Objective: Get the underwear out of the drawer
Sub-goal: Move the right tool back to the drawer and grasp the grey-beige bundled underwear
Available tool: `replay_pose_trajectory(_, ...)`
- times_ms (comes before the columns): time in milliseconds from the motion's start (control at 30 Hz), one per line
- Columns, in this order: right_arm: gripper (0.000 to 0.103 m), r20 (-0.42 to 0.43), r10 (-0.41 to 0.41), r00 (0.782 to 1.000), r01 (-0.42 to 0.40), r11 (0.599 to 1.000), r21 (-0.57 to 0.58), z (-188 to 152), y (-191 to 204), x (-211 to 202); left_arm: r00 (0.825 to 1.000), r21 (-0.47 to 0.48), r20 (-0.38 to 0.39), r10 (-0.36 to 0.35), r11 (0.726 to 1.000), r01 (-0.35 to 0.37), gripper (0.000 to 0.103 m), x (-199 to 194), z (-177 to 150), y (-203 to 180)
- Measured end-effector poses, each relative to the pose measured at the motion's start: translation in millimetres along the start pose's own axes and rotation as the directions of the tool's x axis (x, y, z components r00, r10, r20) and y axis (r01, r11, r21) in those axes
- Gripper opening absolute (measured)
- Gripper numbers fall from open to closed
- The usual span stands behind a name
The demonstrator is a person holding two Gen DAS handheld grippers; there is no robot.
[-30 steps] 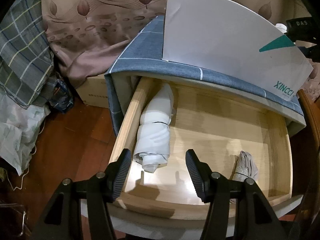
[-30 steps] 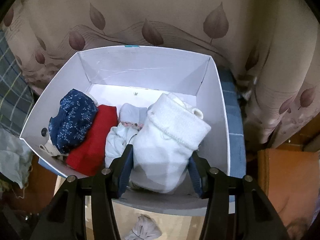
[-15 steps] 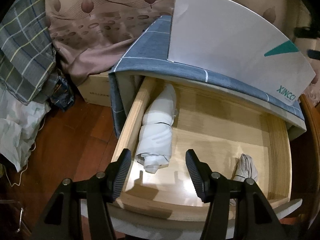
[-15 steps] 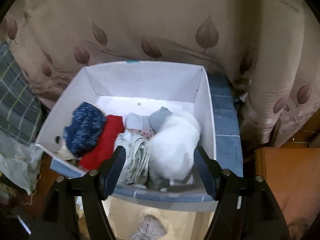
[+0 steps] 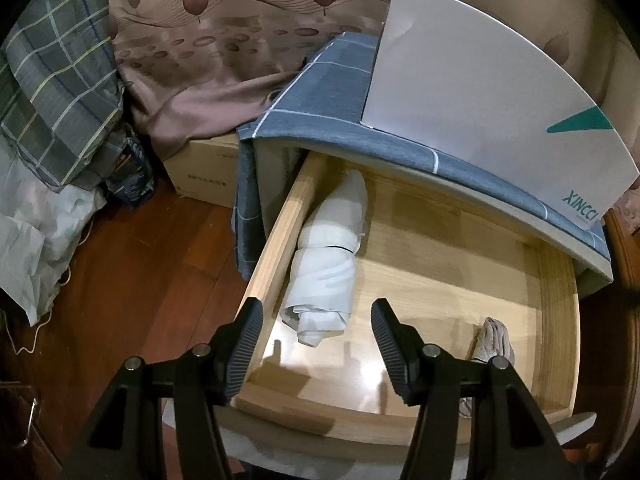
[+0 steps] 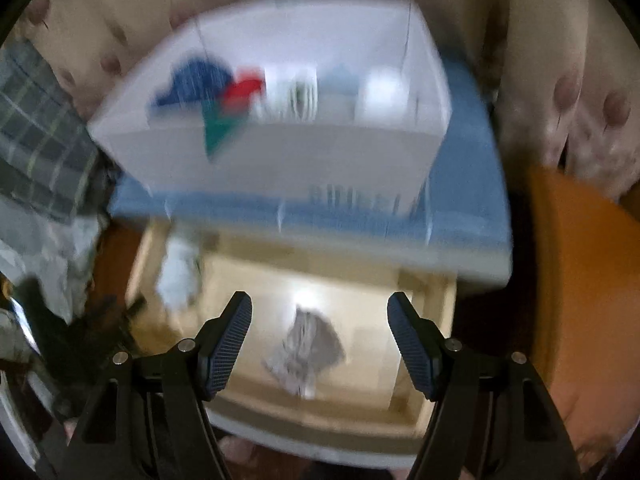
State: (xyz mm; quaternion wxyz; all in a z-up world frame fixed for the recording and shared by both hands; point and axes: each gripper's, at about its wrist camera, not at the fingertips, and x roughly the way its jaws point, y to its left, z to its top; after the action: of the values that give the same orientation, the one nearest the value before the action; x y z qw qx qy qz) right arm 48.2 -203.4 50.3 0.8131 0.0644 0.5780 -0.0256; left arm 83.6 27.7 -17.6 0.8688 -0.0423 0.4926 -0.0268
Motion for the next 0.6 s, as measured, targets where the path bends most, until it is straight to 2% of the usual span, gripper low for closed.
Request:
replay_pose_trajectory(167,0.068,-0.203,0.001,0.979,0.004,1.0,0.028,-25,8,63,1.0,-0.02,-0.002,-0.008,1.0,0.008,0.058,0,0,5)
replay_pose_trajectory(233,0.068,-0.251,0.008,0.968,0.005,0.998,0.055,-31,9,83,1.0,-0.033,-0.002,-0.016,0.999,0.016,0.058,-1,1,8)
replay_pose_trajectory(433,0.068,-0.337,0.043,0.941,0.01,0.988,0.155,-41,4,126,1.0,-0.05,-0.005,-0.028,0.998,0.028,0.058,0,1,11)
replay_pose_trajectory(600,0.068,-0.381,0.022,0.924,0.049,0.983,0.177,-46,4,153,0.999,-0.048,-0.005,-0.035,0.998,0.035,0.058,0,1,11)
